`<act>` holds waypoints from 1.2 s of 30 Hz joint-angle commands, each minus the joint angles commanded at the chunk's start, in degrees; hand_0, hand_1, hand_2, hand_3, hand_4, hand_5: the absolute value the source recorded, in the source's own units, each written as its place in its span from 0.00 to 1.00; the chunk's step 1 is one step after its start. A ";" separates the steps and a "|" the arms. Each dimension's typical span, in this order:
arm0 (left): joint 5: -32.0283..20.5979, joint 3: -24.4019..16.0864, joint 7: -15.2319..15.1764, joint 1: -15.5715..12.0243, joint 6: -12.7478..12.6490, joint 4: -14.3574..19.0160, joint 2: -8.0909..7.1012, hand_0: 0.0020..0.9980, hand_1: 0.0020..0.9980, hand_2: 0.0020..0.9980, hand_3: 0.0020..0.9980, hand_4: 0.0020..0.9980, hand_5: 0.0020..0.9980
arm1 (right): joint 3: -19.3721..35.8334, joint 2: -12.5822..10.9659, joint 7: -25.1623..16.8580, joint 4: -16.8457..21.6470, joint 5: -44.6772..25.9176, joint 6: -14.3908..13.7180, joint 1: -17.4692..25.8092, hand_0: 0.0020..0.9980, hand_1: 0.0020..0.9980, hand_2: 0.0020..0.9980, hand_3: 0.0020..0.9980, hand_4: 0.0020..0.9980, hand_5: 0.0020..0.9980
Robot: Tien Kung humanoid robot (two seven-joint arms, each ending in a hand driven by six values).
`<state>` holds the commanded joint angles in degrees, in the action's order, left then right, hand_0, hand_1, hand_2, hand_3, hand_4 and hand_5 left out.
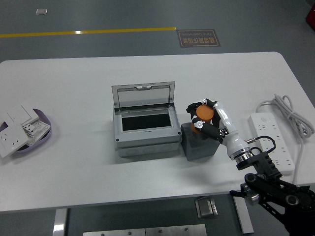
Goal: Pick up the cylinder from the cube,place it in the box,flap close box
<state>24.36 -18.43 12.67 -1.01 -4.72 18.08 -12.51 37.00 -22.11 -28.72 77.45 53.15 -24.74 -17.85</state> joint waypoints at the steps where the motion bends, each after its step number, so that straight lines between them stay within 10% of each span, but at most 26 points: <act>1: 0.03 -0.01 0.01 -0.02 0.00 0.00 0.00 0.61 0.63 0.63 0.63 0.68 0.25 | -0.05 0.03 0.59 0.20 0.67 -0.03 -0.28 0.64 0.57 0.51 0.45 0.12 0.00; 12: 0.59 -0.40 0.22 0.05 0.06 0.01 -0.18 0.61 0.64 0.63 0.63 0.68 0.25 | -5.31 2.21 6.97 -0.40 8.81 -3.31 -8.63 0.45 0.46 0.48 0.40 0.16 0.00; 13: 0.65 -0.44 0.24 0.05 0.08 0.01 -0.19 0.61 0.64 0.63 0.63 0.68 0.25 | -5.93 2.48 8.06 -0.54 9.97 -3.68 -9.63 0.20 0.29 0.34 0.31 0.05 0.00; 18: 0.99 -0.65 0.36 0.09 0.13 0.01 -0.33 0.61 0.64 0.63 0.63 0.68 0.25 | -8.69 3.57 14.50 -0.82 17.13 -5.63 -14.13 0.20 0.29 0.34 0.31 0.05 0.00; 19: 1.04 -0.69 0.38 0.11 0.14 0.01 -0.37 0.61 0.63 0.63 0.63 0.68 0.25 | -9.14 3.81 15.97 -0.82 18.87 -5.72 -14.98 0.07 0.20 0.31 0.27 0.00 0.00; 36: 2.08 -1.22 0.77 0.34 0.28 0.01 -0.72 0.61 0.64 0.63 0.63 0.68 0.25 | -17.30 7.64 35.47 -2.58 45.70 2.07 -23.87 0.02 0.17 0.30 0.27 0.00 0.00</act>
<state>26.45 -19.65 13.44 -0.67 -4.44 18.10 -13.23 19.70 -14.46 6.75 74.87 98.85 -22.67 -41.72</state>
